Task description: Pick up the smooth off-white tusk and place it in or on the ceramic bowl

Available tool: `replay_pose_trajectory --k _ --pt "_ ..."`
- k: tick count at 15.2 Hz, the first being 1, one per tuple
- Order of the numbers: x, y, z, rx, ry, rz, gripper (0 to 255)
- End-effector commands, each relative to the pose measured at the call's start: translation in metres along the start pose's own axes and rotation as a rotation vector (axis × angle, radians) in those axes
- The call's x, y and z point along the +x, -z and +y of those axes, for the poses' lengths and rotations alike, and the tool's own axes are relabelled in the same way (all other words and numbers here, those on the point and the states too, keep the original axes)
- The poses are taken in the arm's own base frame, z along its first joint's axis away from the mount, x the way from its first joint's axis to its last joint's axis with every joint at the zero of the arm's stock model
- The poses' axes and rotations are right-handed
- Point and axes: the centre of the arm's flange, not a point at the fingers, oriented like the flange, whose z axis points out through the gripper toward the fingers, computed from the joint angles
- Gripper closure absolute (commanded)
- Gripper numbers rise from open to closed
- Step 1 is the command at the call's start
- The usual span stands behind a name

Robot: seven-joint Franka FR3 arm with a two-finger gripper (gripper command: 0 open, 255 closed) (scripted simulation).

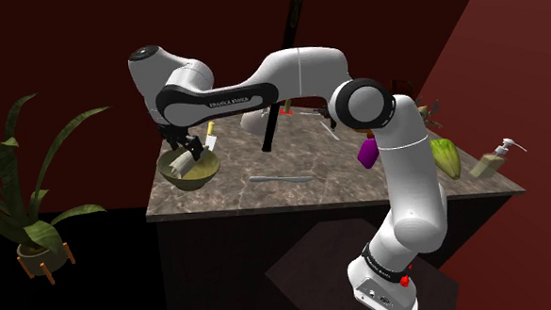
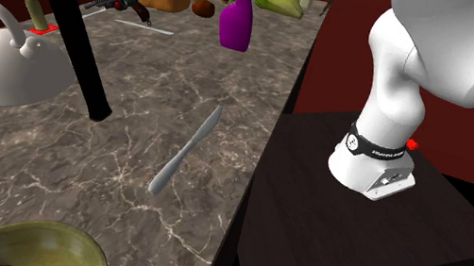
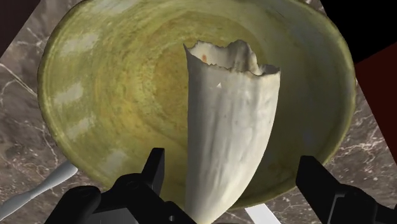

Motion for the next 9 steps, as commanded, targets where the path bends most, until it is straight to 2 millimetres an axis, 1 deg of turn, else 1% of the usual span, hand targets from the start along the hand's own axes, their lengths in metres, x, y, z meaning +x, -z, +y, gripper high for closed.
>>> replay_pose_trajectory --k 1,3,9 --pt "-0.001 -0.01 0.0 0.001 0.001 0.003 0" --pt "-0.001 -0.023 0.0 0.001 0.001 0.003 0" --pt "-0.001 -0.023 0.0 0.001 0.001 0.003 0"
